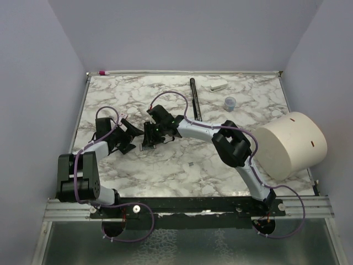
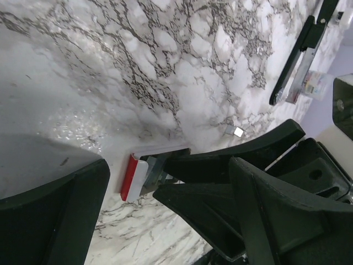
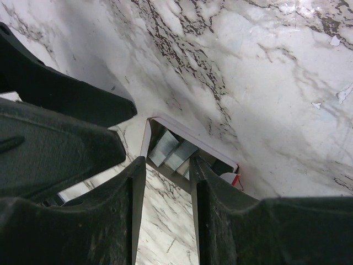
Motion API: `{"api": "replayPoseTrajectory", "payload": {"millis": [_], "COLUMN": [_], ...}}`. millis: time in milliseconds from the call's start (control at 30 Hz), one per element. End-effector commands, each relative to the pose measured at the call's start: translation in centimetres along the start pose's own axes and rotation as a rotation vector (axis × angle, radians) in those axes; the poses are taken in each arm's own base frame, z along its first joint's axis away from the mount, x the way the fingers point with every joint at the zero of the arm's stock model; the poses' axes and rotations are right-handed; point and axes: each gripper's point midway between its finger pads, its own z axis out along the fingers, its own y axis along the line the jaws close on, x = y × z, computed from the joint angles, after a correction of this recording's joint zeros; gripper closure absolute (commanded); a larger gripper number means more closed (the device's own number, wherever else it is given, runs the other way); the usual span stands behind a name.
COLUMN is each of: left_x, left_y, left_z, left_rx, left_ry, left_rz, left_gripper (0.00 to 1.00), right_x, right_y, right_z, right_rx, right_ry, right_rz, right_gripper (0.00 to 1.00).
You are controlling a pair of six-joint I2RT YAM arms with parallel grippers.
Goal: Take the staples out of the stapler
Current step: Adjust the staple in the staple box.
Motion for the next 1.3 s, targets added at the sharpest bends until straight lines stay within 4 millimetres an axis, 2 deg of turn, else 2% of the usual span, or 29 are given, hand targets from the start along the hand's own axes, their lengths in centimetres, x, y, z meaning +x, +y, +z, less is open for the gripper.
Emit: {"api": "replayPoseTrajectory", "payload": {"millis": [0,233,767,1267], "left_x": [1.9,2.7,3.1,3.3], "left_y": [0.5,0.6,0.4,-0.1], "left_z": [0.3,0.9,0.6,0.3], "left_rx": [0.031,0.057,0.075,0.098], "left_ry": [0.084,0.126,0.138,0.148], "left_rz": [-0.071,-0.114,-0.112,-0.100], "left_gripper": [0.06,0.06,0.06,0.05], "right_x": [0.4,0.4,0.2,-0.3], "right_y": [0.7,0.9,1.7,3.3], "right_z": [0.6,0.7,1.8,2.7], "right_rx": [-0.026,-0.043,-0.074,-0.138], "right_ry": [0.012,0.013,0.019,0.013], "right_rz": [-0.017,-0.021,-0.026,-0.061], "right_gripper": [0.63,0.63,0.63,0.63]}}
